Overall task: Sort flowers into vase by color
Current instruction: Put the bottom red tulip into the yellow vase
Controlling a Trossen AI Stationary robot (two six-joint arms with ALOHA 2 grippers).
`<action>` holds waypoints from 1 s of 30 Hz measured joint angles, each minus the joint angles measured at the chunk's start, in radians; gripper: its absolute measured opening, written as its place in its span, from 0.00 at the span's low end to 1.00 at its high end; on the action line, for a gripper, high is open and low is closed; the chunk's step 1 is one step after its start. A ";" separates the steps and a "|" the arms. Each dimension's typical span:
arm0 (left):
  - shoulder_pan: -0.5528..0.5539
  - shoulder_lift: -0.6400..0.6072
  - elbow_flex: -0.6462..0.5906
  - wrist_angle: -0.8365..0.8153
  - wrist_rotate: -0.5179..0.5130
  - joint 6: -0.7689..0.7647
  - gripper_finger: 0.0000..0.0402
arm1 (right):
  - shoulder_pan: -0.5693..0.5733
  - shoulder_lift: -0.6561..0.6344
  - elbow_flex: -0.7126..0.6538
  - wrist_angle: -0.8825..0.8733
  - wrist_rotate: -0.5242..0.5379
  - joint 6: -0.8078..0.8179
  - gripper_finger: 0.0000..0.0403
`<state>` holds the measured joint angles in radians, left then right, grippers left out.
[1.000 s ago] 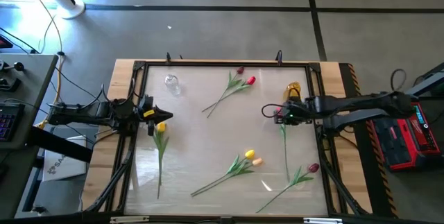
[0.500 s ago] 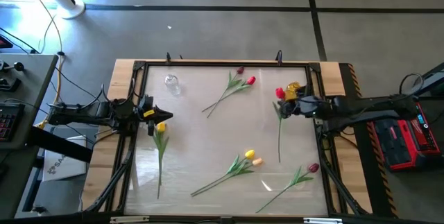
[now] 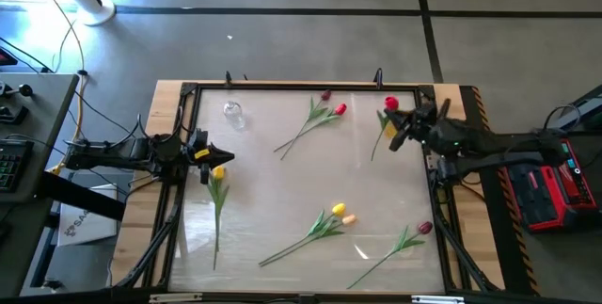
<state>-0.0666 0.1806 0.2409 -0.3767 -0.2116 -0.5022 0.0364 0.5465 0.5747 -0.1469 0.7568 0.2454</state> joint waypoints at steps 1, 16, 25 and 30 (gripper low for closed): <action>0.000 0.000 0.000 0.000 0.000 -0.001 0.01 | 0.000 -0.013 0.000 0.034 0.006 -0.040 0.00; 0.000 0.000 0.000 0.000 0.000 0.000 0.01 | -0.001 -0.121 0.285 -0.104 0.095 -0.343 0.00; 0.000 0.000 0.000 0.000 0.000 0.000 0.01 | -0.003 -0.080 0.395 -0.194 0.165 -0.383 0.00; 0.000 0.000 0.000 0.000 0.000 0.000 0.01 | -0.006 -0.069 0.394 -0.228 0.218 -0.349 0.00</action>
<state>-0.0662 0.1802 0.2409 -0.3767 -0.2119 -0.5027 0.0307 0.4777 0.9684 -0.3750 0.9744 -0.1040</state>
